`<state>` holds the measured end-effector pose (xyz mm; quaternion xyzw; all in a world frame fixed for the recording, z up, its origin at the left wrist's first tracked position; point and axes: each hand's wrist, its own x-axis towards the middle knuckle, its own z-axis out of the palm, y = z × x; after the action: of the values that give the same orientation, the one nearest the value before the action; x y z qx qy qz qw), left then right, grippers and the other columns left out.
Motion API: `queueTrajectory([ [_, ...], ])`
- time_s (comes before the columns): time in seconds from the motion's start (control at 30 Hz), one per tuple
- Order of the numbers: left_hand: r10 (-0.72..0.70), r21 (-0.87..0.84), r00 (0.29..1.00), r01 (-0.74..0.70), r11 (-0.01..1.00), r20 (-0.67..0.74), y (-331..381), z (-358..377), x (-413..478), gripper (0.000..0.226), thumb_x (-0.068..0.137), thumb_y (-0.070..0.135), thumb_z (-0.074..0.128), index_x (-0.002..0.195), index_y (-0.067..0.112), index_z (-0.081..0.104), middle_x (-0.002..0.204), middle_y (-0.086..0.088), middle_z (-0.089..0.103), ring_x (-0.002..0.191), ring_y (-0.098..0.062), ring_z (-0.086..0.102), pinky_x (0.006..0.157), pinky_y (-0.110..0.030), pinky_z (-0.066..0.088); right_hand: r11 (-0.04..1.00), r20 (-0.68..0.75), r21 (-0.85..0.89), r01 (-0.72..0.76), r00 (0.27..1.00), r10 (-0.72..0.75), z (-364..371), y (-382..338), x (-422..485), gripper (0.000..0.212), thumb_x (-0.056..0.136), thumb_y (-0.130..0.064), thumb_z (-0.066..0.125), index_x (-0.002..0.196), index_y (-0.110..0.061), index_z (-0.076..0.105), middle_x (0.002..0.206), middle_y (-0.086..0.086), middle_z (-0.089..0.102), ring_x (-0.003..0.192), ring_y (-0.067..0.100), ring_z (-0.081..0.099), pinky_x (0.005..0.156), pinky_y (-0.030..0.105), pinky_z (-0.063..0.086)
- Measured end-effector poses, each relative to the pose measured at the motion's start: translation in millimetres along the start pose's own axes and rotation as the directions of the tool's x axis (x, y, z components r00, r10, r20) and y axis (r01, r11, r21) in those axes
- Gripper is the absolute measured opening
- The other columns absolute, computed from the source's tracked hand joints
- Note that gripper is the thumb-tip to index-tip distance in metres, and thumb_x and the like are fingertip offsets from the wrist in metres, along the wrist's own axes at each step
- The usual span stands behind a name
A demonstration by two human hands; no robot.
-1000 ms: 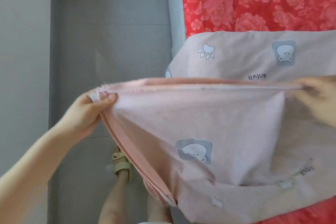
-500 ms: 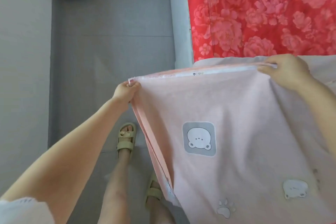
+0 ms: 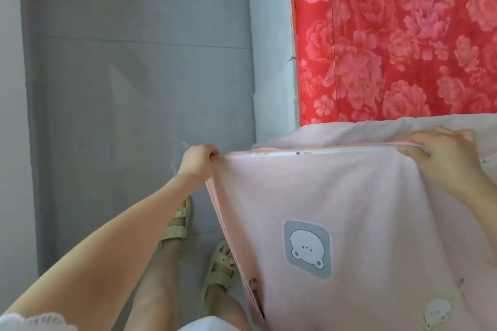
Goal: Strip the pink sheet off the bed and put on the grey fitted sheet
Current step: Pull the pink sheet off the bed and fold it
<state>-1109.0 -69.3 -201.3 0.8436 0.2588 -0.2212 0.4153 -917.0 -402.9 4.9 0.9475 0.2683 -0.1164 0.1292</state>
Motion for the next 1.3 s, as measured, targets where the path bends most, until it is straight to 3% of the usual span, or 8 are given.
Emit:
queueTrajectory([
  [0.23, -0.105, 0.118, 0.993, 0.097, 0.988, 0.059, 9.0, 19.3, 54.3, 0.035, 0.079, -0.006, 0.041, 0.101, 0.008, 0.065, 0.102, -0.012, 0.066, 0.088, -0.029, 0.054, 0.069, -0.028, 0.040, 0.999, -0.055, 0.001, 0.040, 0.998, -0.040, 23.8, 2.2, 49.7, 0.042, 0.082, -0.044, 0.037, 0.074, -0.019, 0.070, 0.073, 0.001, 0.069, 0.074, 0.028, 0.054, 0.074, 0.036, 0.021],
  [0.33, -0.037, 0.285, 0.987, -0.009, 0.958, 0.155, 20.0, 41.0, 78.3, 0.041, 0.086, 0.016, 0.060, 0.126, 0.019, 0.055, 0.128, -0.003, 0.059, 0.117, -0.025, 0.051, 0.092, -0.029, 0.040, 0.997, -0.038, -0.013, 0.075, 0.996, -0.076, 60.3, 8.8, 66.8, 0.051, 0.081, -0.052, 0.032, 0.077, -0.020, 0.071, 0.076, 0.000, 0.066, 0.076, 0.029, 0.054, 0.074, 0.037, 0.021],
  [0.5, 0.159, -0.155, 0.921, -0.109, 0.982, 0.355, 80.9, 74.0, 101.1, 0.080, 0.074, 0.022, 0.077, 0.142, 0.029, 0.037, 0.142, 0.009, 0.042, 0.131, -0.013, 0.034, 0.100, -0.021, 0.029, 0.995, -0.060, 0.080, 0.059, 0.997, -0.054, 92.5, 8.5, 71.7, 0.050, 0.078, -0.054, 0.037, 0.081, -0.017, 0.071, 0.087, 0.003, 0.065, 0.083, 0.030, 0.054, 0.078, 0.036, 0.024],
  [0.63, 0.128, -0.363, 0.808, 0.112, 0.925, 0.575, 104.4, 90.4, 119.9, 0.064, 0.071, 0.003, 0.077, 0.127, 0.019, 0.051, 0.115, 0.003, 0.055, 0.107, -0.014, 0.051, 0.090, -0.025, 0.042, 0.987, -0.121, 0.150, 0.059, 0.992, -0.041, 98.8, 10.3, 73.1, 0.037, 0.077, -0.048, 0.056, 0.097, -0.019, 0.066, 0.099, 0.001, 0.063, 0.094, 0.029, 0.055, 0.086, 0.038, 0.029],
  [0.87, 0.025, -0.086, 0.814, 0.031, 0.996, 0.581, 76.9, 88.4, 126.5, 0.025, 0.070, 0.022, 0.082, 0.072, 0.021, 0.057, 0.069, 0.007, 0.053, 0.067, -0.010, 0.051, 0.062, -0.020, 0.038, 0.980, -0.186, 0.179, 0.083, 0.981, -0.049, 114.5, 14.1, 71.9, 0.033, 0.078, -0.049, 0.056, 0.090, -0.020, 0.068, 0.086, -0.001, 0.064, 0.086, 0.026, 0.053, 0.089, 0.034, 0.025],
  [1.07, -0.028, 0.064, 0.827, -0.009, 0.998, 0.562, 38.3, 40.3, 88.8, 0.025, 0.076, 0.022, 0.077, 0.092, 0.021, 0.058, 0.088, 0.002, 0.062, 0.083, -0.018, 0.056, 0.071, -0.024, 0.042, 0.990, -0.184, 0.129, -0.056, 0.980, 0.080, 112.0, 1.7, 64.3, 0.023, 0.077, -0.038, 0.066, 0.082, -0.016, 0.068, 0.087, 0.005, 0.065, 0.092, 0.030, 0.051, 0.093, 0.036, 0.022],
  [1.17, -0.168, 0.138, 0.832, 0.111, 0.984, 0.529, 10.2, 13.1, 67.3, 0.027, 0.076, 0.029, 0.077, 0.083, 0.009, 0.060, 0.068, 0.000, 0.050, 0.066, -0.019, 0.047, 0.055, -0.026, 0.033, 0.983, -0.175, 0.117, -0.142, 0.971, 0.161, 103.2, -12.1, 57.8, 0.020, 0.076, -0.029, 0.066, 0.090, -0.014, 0.068, 0.093, 0.010, 0.065, 0.094, 0.032, 0.050, 0.100, 0.045, 0.023],
  [1.3, -0.228, -0.029, 0.856, 0.272, 0.962, 0.465, 0.5, -20.4, 29.3, 0.036, 0.075, 0.033, 0.078, 0.074, 0.009, 0.051, 0.064, -0.002, 0.034, 0.061, -0.018, 0.032, 0.054, -0.027, 0.021, 0.962, -0.229, 0.160, -0.221, 0.940, 0.254, 78.4, -50.7, 34.7, 0.040, 0.074, -0.023, 0.065, 0.113, -0.015, 0.061, 0.111, 0.011, 0.062, 0.104, 0.033, 0.051, 0.108, 0.053, 0.021],
])
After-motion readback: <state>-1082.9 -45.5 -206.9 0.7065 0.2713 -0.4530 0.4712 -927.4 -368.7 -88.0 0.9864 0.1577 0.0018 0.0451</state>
